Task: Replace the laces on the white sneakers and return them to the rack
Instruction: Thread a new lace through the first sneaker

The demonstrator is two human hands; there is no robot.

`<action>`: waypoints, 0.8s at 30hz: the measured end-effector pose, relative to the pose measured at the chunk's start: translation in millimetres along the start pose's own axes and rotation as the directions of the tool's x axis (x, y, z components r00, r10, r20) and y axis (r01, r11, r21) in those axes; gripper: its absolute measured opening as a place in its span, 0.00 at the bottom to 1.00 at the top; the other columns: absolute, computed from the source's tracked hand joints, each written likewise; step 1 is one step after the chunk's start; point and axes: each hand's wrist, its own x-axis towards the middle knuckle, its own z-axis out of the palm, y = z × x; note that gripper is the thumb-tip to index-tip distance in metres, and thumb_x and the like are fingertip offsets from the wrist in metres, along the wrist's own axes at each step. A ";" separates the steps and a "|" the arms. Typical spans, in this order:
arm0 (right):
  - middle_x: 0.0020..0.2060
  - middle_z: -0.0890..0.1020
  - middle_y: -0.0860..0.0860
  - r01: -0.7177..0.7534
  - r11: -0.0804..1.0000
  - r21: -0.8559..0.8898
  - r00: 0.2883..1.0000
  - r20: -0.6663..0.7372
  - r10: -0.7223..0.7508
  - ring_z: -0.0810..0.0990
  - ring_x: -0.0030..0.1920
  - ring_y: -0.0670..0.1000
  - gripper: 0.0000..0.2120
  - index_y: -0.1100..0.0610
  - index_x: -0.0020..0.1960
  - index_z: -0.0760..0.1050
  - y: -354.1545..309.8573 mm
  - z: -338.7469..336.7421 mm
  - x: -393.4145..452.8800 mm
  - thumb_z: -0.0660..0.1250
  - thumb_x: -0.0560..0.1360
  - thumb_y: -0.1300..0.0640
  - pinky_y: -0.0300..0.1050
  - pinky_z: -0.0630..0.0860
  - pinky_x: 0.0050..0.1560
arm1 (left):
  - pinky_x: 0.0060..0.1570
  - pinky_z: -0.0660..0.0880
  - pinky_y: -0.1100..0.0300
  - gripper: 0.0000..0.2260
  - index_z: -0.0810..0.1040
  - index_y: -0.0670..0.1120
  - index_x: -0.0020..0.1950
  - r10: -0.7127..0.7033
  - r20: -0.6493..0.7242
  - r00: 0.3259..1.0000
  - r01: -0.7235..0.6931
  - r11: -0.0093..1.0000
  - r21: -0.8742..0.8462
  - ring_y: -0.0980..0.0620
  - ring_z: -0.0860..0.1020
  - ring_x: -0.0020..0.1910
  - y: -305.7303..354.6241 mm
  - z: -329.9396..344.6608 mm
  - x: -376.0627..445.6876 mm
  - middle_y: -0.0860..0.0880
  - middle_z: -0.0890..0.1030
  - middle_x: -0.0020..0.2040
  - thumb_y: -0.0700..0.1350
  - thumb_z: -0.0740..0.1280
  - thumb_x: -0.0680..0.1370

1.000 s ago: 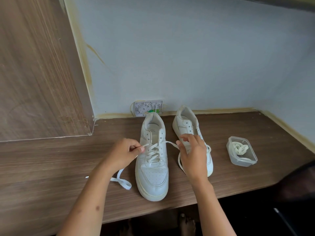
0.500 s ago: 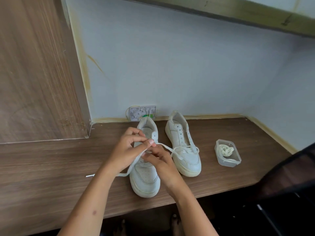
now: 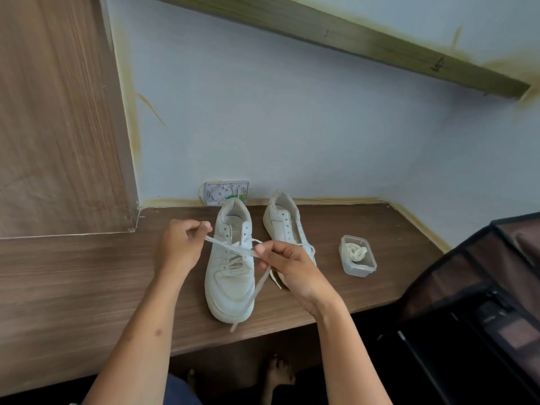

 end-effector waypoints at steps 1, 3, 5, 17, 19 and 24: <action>0.33 0.77 0.46 -0.002 1.000 -0.025 1.000 -0.009 0.001 0.77 0.40 0.41 0.09 0.57 0.45 0.80 -0.9 -2.4 -2.2 0.67 0.78 0.52 0.36 0.70 0.53 | 0.43 0.71 0.54 0.09 0.85 0.48 0.45 -0.014 -0.019 1.000 0.014 1.000 0.004 0.50 0.75 0.40 0.0 0.8 -0.1 0.51 0.76 0.39 0.48 0.66 0.79; 0.31 0.77 0.46 0.001 0.998 -0.060 0.998 -0.065 -0.005 0.74 0.34 0.41 0.06 0.56 0.45 0.80 4.4 -4.5 -2.0 0.67 0.78 0.55 0.31 0.70 0.42 | 0.45 0.74 0.51 0.10 0.84 0.49 0.48 -0.051 -0.063 0.997 0.055 0.997 0.063 0.47 0.77 0.43 -2.2 3.4 0.3 0.48 0.78 0.46 0.51 0.65 0.79; 0.31 0.76 0.47 0.008 0.994 -0.113 0.983 -0.179 -0.028 0.70 0.30 0.42 0.06 0.57 0.45 0.81 14.9 -4.5 4.2 0.67 0.79 0.56 0.33 0.68 0.34 | 0.51 0.75 0.46 0.10 0.82 0.51 0.53 -0.098 -0.068 0.993 0.110 0.976 0.191 0.45 0.78 0.48 -4.6 6.5 -0.6 0.49 0.77 0.54 0.52 0.64 0.79; 0.30 0.78 0.40 0.184 0.909 -0.373 0.948 -0.176 -0.264 0.74 0.30 0.36 0.07 0.58 0.48 0.82 14.0 10.4 32.0 0.70 0.77 0.55 0.28 0.68 0.34 | 0.54 0.73 0.69 0.05 0.84 0.55 0.48 0.360 0.321 0.876 -0.248 0.907 -0.340 0.64 0.80 0.50 17.0 15.5 -25.4 0.62 0.84 0.45 0.48 0.70 0.75; 0.32 0.78 0.42 0.148 0.895 -0.421 0.959 -0.162 -0.234 0.74 0.30 0.35 0.06 0.59 0.48 0.82 14.3 11.9 34.7 0.69 0.77 0.57 0.28 0.67 0.33 | 0.56 0.75 0.64 0.09 0.84 0.52 0.51 0.309 0.370 0.876 -0.167 0.914 -0.369 0.62 0.80 0.52 5.6 14.2 -25.6 0.56 0.85 0.48 0.50 0.71 0.72; 0.34 0.78 0.48 0.011 0.809 -0.587 0.991 -0.104 -0.089 0.73 0.34 0.41 0.06 0.60 0.51 0.82 10.5 10.6 41.1 0.69 0.77 0.59 0.28 0.67 0.34 | 0.51 0.72 0.67 0.07 0.83 0.57 0.47 0.309 0.253 0.917 -0.254 0.940 -0.229 0.59 0.79 0.47 -12.9 24.9 -24.6 0.57 0.82 0.44 0.44 0.72 0.74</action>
